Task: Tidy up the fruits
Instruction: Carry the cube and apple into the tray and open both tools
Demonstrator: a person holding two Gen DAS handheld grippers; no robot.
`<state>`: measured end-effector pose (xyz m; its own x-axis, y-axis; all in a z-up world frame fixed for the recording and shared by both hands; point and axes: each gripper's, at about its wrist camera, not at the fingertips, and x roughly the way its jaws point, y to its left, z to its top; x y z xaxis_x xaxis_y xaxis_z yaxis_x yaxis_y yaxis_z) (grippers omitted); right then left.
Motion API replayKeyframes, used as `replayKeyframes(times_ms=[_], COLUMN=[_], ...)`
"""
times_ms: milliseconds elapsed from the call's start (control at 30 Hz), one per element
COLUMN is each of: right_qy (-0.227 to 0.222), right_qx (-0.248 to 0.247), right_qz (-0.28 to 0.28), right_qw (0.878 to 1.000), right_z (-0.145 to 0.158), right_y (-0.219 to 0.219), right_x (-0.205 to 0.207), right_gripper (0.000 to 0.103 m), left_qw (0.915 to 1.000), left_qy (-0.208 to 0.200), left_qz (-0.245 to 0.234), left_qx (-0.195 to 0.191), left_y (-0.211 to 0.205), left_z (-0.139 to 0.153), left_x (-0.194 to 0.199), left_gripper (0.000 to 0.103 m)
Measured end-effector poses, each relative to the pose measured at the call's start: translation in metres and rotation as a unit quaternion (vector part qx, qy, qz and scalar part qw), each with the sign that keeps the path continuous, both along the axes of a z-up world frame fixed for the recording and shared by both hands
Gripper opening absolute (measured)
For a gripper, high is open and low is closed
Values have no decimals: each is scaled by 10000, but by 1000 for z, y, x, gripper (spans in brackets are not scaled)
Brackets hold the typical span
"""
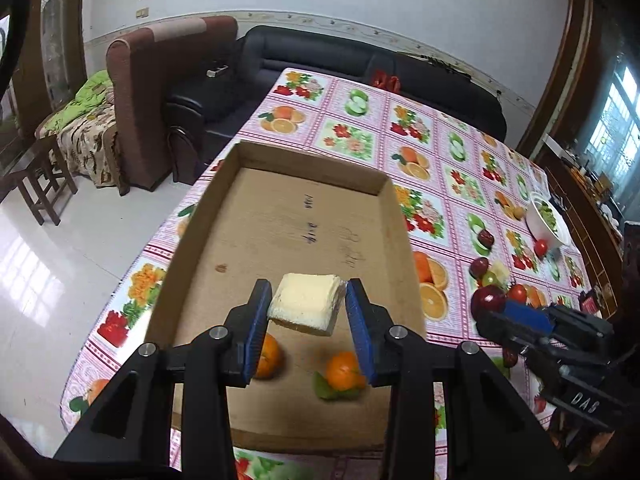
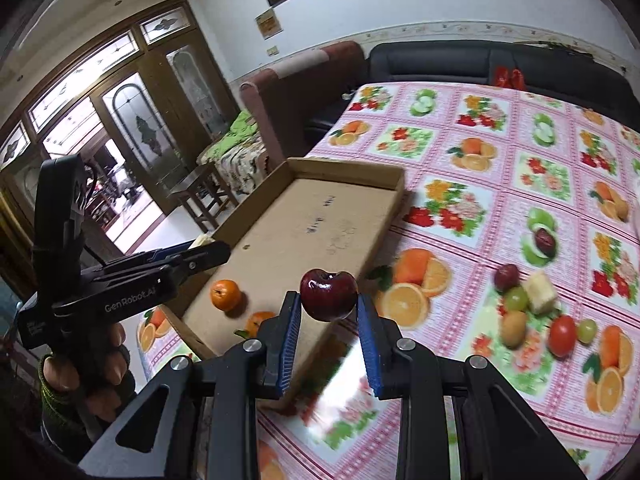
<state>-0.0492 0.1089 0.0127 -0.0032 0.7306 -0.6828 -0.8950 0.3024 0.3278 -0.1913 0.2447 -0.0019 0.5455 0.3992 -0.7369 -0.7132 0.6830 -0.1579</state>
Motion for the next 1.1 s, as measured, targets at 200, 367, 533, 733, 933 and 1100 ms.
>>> replayKeyframes(times_ms=[200,367,533,733,933,1100], right_qy=[99,81,63,15,-143,-224], right_qx=[-192,-427,-664,-862,-1054,-1095], right_qz=[321,459,548,671,738,766], right_qw=[9993,9980,9963,9940,9916,9908], right_z=[-17,-33,-49,-61,-70,-71], right_y=[37,65,86,102,109,110], right_x=[-15,-20,-23,-27,-30,-32], right_gripper=[28,28,29,29,30,30], left_qw=[9998,9992,9978,9961,9946,9944], left_qy=[80,158,316,538,759,765], left_qz=[155,308,398,429,426,460], left_qx=[-56,-210,-430,-558,-569,-573], left_y=[22,42,55,60,58,58], left_z=[-9,-21,-39,-54,-65,-65], left_x=[-2,-1,1,6,13,13], left_gripper=[36,36,36,36,36,37])
